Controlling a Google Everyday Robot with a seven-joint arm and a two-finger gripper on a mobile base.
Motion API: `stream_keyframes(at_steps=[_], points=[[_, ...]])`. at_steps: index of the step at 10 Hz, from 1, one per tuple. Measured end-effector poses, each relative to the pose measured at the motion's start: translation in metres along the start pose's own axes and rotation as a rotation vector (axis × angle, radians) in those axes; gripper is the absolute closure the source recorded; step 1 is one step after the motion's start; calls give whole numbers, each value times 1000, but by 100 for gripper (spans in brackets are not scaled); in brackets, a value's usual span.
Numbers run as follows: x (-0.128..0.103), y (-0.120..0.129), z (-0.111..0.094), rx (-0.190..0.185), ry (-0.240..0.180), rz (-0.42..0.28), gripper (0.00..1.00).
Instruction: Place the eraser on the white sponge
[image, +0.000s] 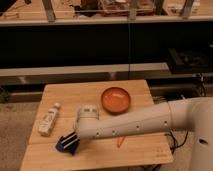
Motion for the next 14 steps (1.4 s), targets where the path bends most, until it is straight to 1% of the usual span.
stream_keyframes(at_steps=[4,10,14], points=[[-12,-6,6,-34,-25,-37,100],[-32,-12,26,-100,-77,-94,100],[-41,-11,30,-120,-88,-124,100]])
